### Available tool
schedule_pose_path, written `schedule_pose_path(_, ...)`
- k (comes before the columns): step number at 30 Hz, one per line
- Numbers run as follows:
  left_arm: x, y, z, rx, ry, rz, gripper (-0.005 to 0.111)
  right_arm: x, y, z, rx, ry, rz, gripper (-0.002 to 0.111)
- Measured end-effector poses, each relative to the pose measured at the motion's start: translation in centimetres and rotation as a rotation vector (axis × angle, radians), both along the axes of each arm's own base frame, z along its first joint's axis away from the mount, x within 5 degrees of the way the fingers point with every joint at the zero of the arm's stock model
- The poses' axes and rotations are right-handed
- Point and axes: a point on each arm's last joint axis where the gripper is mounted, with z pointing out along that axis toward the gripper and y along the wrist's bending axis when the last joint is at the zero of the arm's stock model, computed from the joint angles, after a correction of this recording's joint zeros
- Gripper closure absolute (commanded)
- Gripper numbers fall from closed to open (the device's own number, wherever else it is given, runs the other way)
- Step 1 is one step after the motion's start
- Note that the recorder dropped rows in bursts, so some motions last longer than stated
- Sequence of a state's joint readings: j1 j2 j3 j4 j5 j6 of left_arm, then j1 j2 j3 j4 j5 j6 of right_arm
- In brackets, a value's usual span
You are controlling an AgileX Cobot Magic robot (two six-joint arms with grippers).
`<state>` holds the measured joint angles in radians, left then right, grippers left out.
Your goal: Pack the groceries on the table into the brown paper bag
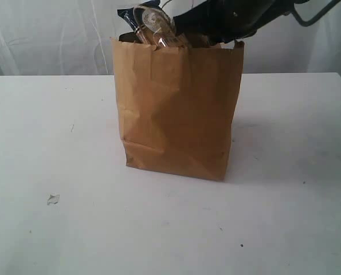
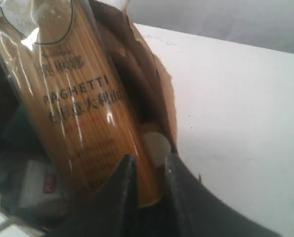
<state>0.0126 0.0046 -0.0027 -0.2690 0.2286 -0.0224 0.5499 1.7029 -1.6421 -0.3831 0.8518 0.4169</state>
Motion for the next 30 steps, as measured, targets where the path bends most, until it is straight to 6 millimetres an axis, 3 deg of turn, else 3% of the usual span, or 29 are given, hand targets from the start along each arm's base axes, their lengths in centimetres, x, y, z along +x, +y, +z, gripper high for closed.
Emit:
schedule_pose_path(2, 0.0, 0.0, 0.0, 0.0, 0.0, 0.0, 0.107, -0.4, -0.3, 0.3, -0.042, 0.009, 0.014, 0.108)
schedule_pose_path(6, 0.0, 0.0, 0.0, 0.0, 0.0, 0.0, 0.107, -1.5, -3.2, 1.7, -0.23, 0.015, -0.025, 0.108)
schedule_pose_path(8, 0.0, 0.0, 0.0, 0.0, 0.0, 0.0, 0.107, -0.7, -6.0, 1.2, -0.277, 0.026, -0.095, 0.108)
schedule_pose_path(10, 0.0, 0.0, 0.0, 0.0, 0.0, 0.0, 0.107, 0.4, -10.6, -0.2, -0.266, 0.092, -0.218, 0.108)
schedule_pose_path(13, 0.0, 0.0, 0.0, 0.0, 0.0, 0.0, 0.107, -0.3, -14.7, -1.8, -0.176, 0.183, -0.281, 0.108)
schedule_pose_path(15, 0.0, 0.0, 0.0, 0.0, 0.0, 0.0, 0.107, -2.0, -15.9, -1.8, -0.118, 0.145, -0.279, 0.108)
schedule_pose_path(18, 0.0, 0.0, 0.0, 0.0, 0.0, 0.0, 0.107, -6.4, -16.8, -0.4, -0.047, -0.056, -0.252, 0.108)
schedule_pose_path(30, 0.0, 0.0, 0.0, 0.0, 0.0, 0.0, 0.107, -20.4, -17.5, 2.3, 0.095, -0.637, -0.162, 0.108)
